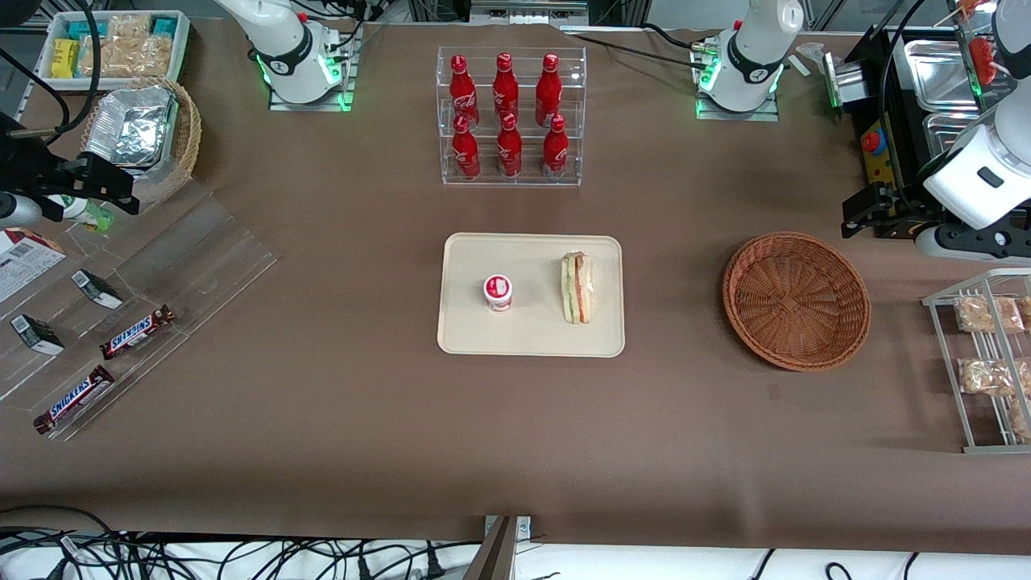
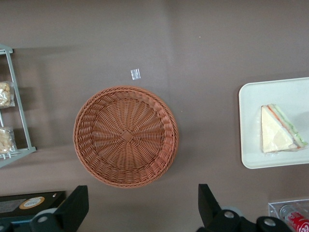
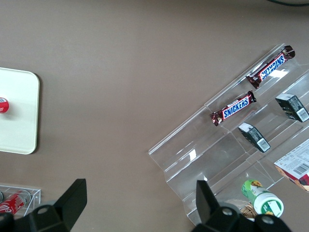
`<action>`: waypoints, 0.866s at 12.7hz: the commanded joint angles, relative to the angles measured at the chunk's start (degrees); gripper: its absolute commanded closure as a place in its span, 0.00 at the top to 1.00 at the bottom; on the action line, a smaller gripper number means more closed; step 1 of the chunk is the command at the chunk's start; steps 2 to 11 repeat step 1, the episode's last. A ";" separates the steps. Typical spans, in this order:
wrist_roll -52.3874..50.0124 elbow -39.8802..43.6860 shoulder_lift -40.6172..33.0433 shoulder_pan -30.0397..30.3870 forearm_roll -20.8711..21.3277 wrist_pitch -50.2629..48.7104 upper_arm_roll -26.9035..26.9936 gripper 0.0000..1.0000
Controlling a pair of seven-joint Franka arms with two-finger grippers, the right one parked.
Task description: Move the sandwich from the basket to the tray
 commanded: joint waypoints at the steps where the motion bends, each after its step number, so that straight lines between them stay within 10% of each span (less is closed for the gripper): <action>1: 2.85 -1.75 -1.83 -1.57 -0.91 -0.94 2.32 1.00; 11: 2.85 -1.75 -1.83 -1.57 -0.91 -0.94 2.32 1.00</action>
